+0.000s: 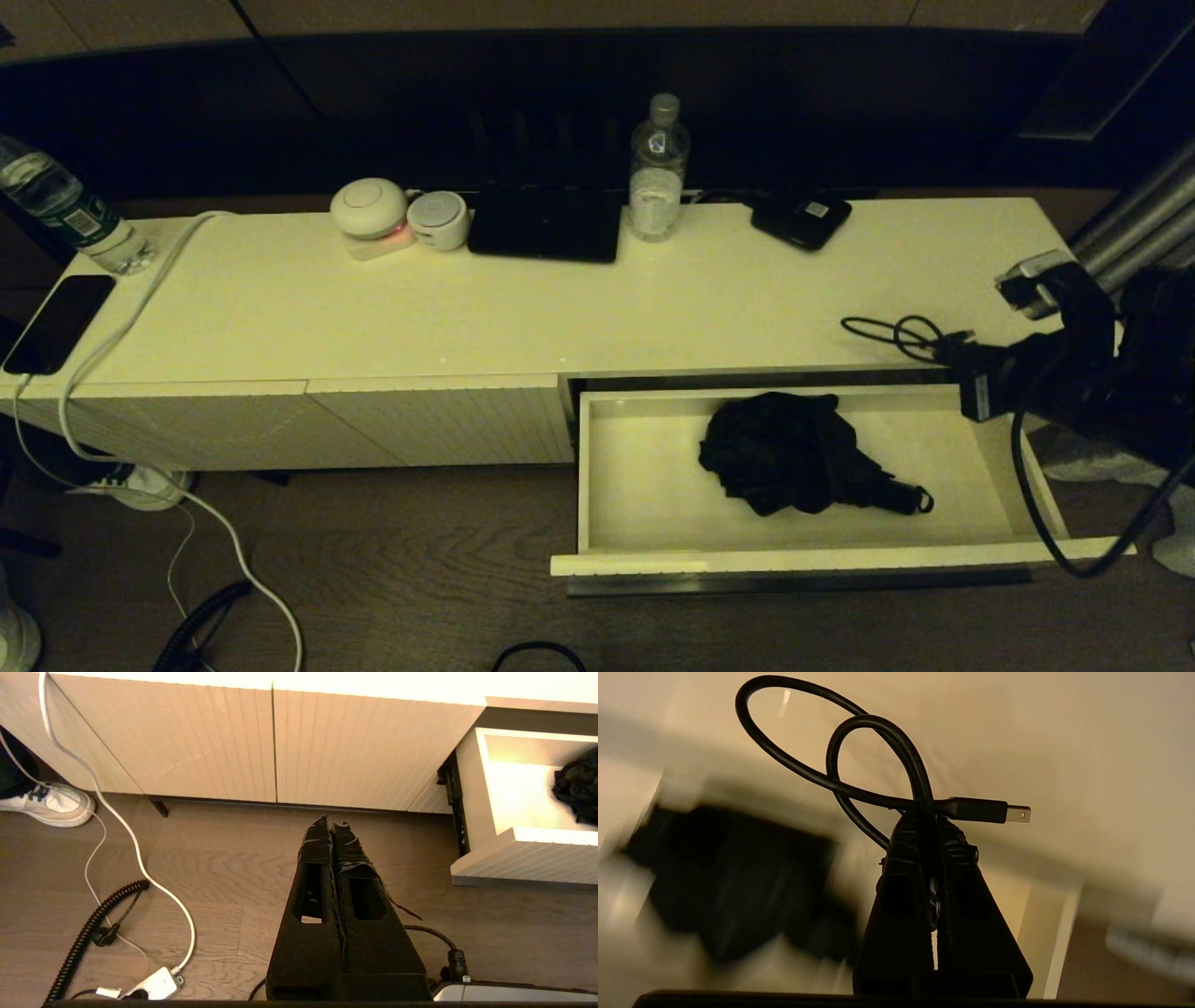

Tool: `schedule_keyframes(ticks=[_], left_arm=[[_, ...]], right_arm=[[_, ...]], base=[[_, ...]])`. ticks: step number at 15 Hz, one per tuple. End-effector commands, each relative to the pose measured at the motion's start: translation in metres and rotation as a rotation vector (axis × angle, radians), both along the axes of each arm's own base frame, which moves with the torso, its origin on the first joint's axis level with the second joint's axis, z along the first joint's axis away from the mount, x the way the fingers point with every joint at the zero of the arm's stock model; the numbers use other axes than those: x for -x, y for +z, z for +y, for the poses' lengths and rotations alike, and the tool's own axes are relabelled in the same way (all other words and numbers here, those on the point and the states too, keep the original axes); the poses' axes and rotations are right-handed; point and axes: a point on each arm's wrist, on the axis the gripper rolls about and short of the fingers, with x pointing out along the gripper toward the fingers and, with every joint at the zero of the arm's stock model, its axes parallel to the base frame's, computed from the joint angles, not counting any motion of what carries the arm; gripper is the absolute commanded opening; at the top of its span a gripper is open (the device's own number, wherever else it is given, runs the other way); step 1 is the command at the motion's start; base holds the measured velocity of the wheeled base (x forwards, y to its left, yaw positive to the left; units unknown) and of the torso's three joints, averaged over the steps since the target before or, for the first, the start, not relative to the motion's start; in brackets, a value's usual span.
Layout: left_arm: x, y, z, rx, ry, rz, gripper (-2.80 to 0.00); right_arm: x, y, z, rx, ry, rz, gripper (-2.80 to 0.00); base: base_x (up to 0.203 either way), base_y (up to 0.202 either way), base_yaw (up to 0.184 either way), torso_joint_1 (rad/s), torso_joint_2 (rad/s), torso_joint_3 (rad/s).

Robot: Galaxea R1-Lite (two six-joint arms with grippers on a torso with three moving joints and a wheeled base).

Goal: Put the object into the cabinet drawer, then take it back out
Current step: Put the data cable in the drawer

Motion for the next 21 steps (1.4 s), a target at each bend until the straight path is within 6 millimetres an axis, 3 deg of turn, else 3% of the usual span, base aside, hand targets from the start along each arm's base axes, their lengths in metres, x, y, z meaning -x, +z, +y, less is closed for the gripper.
schedule_keyframes(ticks=[1,8,10,15,21], left_arm=[[0.0,0.0,0.0,0.001,0.001,-0.002,-2.8],[0.0,0.0,0.0,0.001,0.001,-0.002,-2.8],[0.0,0.0,0.0,0.001,0.001,-0.002,-2.8],[0.0,0.0,0.0,0.001,0.001,-0.002,-2.8],[0.0,0.0,0.0,0.001,0.001,-0.002,-2.8]], right_arm=[[0.036,-0.01,0.012,0.007,0.051,0.106,-2.8],[0.039,-0.046,0.034,-0.099,0.084,0.301,-2.8],[0.031,-0.065,0.035,-0.103,0.073,0.372,-2.8],[0.013,-0.086,0.04,-0.159,0.041,0.437,-2.8],[-0.007,-0.073,0.054,-0.229,0.055,0.372,-2.8]], base=[[0.0,0.0,0.0,0.0,0.0,0.0],[0.0,0.0,0.0,0.0,0.0,0.0],[0.0,0.0,0.0,0.0,0.0,0.0],[0.0,0.0,0.0,0.0,0.0,0.0],[0.0,0.0,0.0,0.0,0.0,0.0]])
